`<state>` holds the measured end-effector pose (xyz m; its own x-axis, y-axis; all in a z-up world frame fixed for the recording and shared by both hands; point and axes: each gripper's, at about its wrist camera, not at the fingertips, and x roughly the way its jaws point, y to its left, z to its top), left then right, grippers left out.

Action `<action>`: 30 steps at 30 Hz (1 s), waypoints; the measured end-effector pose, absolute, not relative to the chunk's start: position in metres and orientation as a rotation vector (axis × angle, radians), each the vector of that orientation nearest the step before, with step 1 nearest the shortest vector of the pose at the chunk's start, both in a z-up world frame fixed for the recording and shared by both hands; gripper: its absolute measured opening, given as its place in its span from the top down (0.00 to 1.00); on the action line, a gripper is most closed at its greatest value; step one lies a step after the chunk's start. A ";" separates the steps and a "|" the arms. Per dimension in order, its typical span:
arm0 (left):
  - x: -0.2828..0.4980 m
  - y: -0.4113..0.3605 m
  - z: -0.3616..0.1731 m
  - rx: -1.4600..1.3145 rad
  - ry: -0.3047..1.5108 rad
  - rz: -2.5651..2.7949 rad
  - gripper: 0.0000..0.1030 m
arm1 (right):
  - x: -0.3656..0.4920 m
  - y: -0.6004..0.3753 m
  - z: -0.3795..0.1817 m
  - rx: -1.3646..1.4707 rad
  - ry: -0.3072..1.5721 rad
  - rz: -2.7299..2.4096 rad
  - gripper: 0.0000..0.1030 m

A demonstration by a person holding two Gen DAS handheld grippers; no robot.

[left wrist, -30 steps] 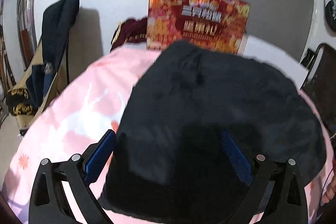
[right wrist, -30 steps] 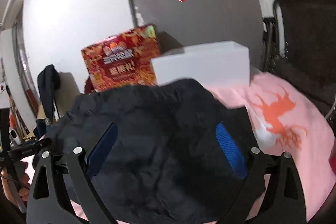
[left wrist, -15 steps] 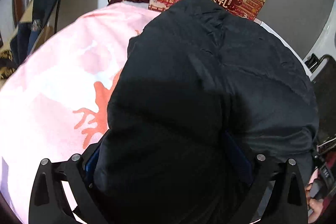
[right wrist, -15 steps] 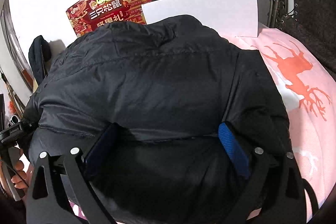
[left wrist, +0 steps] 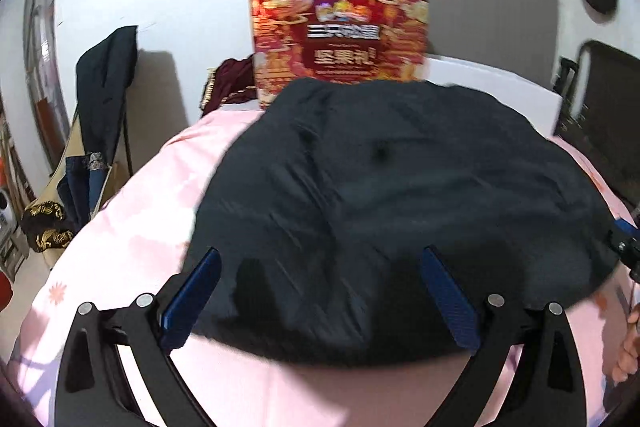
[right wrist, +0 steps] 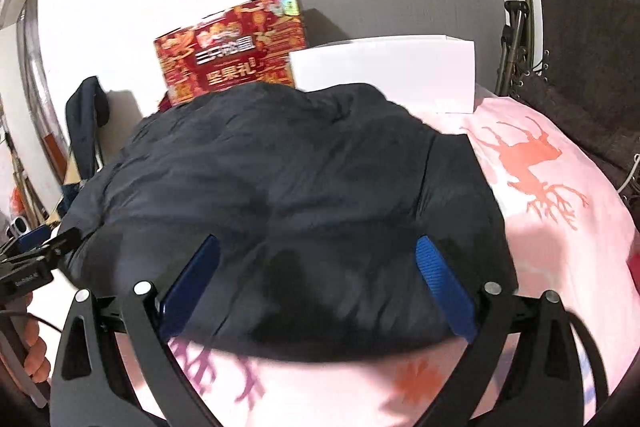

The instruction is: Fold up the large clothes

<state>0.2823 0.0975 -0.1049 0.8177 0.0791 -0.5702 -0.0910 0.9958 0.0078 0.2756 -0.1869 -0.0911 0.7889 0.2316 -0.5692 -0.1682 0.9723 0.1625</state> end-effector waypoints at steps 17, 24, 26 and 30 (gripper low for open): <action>0.256 0.061 -0.148 0.062 0.790 0.097 0.03 | 0.249 -0.185 -0.138 0.176 0.927 0.240 0.05; 0.186 0.052 -0.125 0.056 0.609 0.134 0.03 | 0.213 -0.190 -0.140 0.196 0.942 0.254 0.05; 0.169 0.047 -0.118 0.051 0.572 0.121 0.03 | 0.202 -0.193 -0.139 0.200 0.943 0.253 0.05; 0.124 0.032 -0.089 0.100 0.456 0.112 0.03 | 0.175 -0.199 -0.135 0.183 0.936 0.246 0.05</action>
<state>0.1244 0.0316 -0.0893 0.8919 0.1303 -0.4330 -0.0856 0.9889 0.1212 0.1747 -0.1991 -0.1354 0.5684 0.2873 -0.7709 -0.1295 0.9566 0.2611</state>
